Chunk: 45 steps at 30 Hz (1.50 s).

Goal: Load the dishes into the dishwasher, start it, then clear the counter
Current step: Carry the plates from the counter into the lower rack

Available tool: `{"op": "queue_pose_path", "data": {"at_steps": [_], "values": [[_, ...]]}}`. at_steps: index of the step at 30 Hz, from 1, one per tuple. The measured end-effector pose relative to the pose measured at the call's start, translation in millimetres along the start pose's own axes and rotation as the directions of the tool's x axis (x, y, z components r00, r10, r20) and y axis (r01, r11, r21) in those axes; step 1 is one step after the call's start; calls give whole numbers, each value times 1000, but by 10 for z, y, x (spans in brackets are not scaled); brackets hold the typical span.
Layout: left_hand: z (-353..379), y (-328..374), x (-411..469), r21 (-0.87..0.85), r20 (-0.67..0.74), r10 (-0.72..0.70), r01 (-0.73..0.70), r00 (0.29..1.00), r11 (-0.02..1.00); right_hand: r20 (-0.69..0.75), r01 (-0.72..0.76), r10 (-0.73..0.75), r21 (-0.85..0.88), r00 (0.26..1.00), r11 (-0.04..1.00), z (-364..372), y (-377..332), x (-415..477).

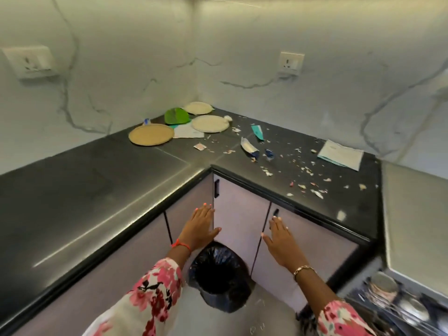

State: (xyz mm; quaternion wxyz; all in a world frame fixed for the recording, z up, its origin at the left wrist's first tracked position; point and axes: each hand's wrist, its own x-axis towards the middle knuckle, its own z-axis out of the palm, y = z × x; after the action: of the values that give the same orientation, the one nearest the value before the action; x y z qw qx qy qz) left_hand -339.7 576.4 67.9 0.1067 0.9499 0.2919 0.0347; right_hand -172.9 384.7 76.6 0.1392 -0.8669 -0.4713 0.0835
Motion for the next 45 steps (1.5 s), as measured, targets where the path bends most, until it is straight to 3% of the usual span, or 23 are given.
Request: {"op": "queue_pose_path", "data": {"at_steps": [8, 12, 16, 19, 22, 26, 29, 34, 45], "values": [[-181, -1072, 1112, -112, -75, -112, 103, 991, 988, -95, 151, -148, 21, 984, 988, 29, -514, 1834], [-272, -1559, 1828, -144, -48, -175, 166, 983, 975, -138, 184, -175, 58, 975, 981, -76, -643, 2821], [-400, -1946, 2616, -140, -46, -234, 226, 971, 964, -117, 206, -207, -20, 971, 978, -157, -709, 3763], [-474, -2171, 3119, -146, -23, -243, 238, 970, 960, -71, 138, -138, -2, 988, 990, -185, -757, 4346], [-528, -2386, 3581, -158, -1, -258, 255, 966, 954, -54, -9, 19, 169, 998, 985, -204, -823, 4909], [-531, -2566, 4028, -231, 16, -287, 283, 958, 931, -33, -194, 226, 399, 974, 896, -198, -871, 5543], [-389, -2586, 4133, -231, 14, -342, 335, 940, 913, 21, -265, 299, 527, 954, 807, -140, -861, 5896], [-195, -2616, 4171, -189, -138, -379, 352, 915, 917, 151, -403, 395, 592, 906, 698, 5, -838, 6388], [-181, -2638, 4193, -169, -139, -387, 363, 911, 916, 283, -565, 529, 650, 800, 508, 215, -955, 6827]]}}
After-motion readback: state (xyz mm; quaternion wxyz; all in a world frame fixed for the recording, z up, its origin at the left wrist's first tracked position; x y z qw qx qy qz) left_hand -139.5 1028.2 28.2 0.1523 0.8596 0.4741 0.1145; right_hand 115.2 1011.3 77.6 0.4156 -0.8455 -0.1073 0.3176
